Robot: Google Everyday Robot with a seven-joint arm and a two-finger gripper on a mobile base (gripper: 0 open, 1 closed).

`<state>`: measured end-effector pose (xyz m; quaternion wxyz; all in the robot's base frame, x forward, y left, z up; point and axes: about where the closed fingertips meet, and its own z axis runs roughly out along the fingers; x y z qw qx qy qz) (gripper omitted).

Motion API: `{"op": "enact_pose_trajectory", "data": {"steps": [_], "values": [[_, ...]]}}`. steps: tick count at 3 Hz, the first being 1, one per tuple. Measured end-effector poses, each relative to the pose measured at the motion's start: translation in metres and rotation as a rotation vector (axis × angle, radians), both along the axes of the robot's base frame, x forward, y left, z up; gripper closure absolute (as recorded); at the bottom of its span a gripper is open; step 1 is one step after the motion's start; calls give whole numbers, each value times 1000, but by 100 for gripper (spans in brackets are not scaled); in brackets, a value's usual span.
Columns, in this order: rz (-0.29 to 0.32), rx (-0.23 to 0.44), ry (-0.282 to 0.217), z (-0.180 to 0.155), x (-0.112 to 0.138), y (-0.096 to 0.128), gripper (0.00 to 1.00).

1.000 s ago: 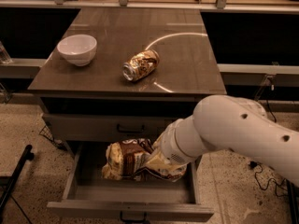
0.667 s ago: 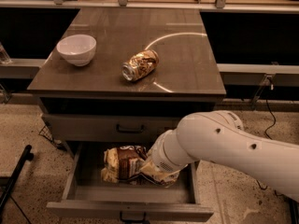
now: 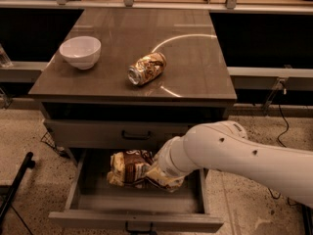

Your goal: Place brown chip bag into middle drawer

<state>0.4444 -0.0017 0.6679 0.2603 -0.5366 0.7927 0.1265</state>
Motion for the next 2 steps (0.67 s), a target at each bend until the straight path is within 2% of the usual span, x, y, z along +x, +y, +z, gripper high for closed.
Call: {"op": "enact_pose_trajectory", "data": {"steps": [1, 2], "values": [[-70, 64, -80, -83, 58, -28, 100], [-66, 68, -71, -88, 56, -25, 100]]}}
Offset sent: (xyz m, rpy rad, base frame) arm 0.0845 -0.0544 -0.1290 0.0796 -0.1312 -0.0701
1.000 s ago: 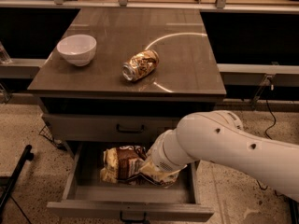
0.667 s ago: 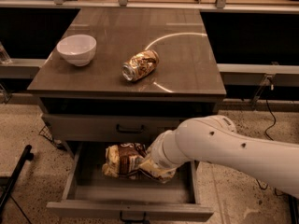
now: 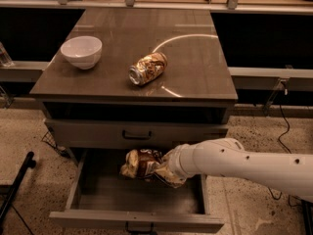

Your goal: Place brown chip bag into middle drawer

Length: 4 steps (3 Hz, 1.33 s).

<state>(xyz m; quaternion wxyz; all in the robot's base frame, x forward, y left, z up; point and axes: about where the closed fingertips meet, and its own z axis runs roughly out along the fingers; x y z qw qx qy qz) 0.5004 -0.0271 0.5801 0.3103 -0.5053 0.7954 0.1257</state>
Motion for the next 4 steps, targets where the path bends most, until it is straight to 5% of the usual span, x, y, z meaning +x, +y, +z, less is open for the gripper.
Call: {"op": "enact_pose_trajectory", "data": {"steps": [1, 2, 4], "values": [[4, -9, 15, -7, -1, -1, 100], [-19, 12, 45, -56, -4, -8, 97], [-30, 26, 58, -96, -5, -7, 51]]}}
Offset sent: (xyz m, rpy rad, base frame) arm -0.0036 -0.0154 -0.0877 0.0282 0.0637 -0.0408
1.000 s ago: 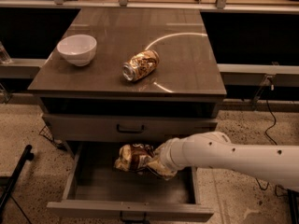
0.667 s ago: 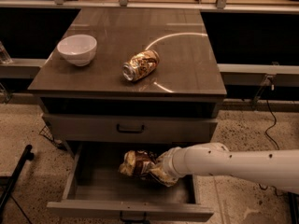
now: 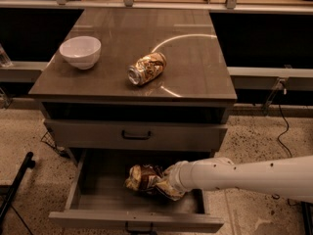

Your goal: Place brown chip bag into middle drawer

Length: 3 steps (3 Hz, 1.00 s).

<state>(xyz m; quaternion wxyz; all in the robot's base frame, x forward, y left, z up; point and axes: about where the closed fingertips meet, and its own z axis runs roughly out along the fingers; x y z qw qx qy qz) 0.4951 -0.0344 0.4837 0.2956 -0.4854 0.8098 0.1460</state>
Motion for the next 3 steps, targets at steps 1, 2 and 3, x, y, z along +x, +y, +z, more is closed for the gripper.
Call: {"op": "enact_pose_trajectory", "data": {"steps": [1, 2, 3], "values": [[8, -1, 1, -8, -2, 3, 22], [14, 1, 3, -10, -3, 5, 23], [17, 6, -7, -3, -5, 5, 28]]}}
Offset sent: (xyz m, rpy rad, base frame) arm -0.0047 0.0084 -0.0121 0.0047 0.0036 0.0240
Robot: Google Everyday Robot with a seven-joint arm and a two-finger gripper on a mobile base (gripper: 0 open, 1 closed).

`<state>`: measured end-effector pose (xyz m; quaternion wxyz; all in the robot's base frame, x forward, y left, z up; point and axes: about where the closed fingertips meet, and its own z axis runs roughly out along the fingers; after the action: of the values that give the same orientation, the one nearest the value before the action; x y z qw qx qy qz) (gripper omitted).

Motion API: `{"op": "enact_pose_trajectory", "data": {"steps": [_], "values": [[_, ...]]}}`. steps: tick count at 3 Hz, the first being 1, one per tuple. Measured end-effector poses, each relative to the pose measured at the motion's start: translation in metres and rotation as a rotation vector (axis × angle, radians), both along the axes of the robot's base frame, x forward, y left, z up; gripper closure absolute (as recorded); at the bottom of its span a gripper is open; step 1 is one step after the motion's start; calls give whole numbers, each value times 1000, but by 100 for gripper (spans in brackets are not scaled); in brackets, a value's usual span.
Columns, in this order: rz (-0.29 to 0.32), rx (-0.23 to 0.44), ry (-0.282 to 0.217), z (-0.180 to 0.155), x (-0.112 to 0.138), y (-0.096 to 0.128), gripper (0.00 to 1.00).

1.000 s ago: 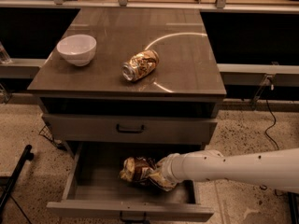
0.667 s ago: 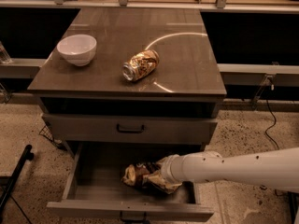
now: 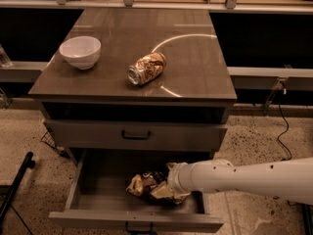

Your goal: Place brown chip bag into middle drawer

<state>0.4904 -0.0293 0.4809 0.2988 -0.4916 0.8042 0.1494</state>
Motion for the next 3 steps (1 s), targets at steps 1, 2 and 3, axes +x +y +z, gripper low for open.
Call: {"op": "enact_pose_trajectory", "data": {"steps": [1, 2, 3], "values": [[-16, -25, -20, 27, -6, -21, 32], [-28, -52, -34, 51, -9, -42, 35], [-63, -82, -57, 87, -8, -79, 33]]}}
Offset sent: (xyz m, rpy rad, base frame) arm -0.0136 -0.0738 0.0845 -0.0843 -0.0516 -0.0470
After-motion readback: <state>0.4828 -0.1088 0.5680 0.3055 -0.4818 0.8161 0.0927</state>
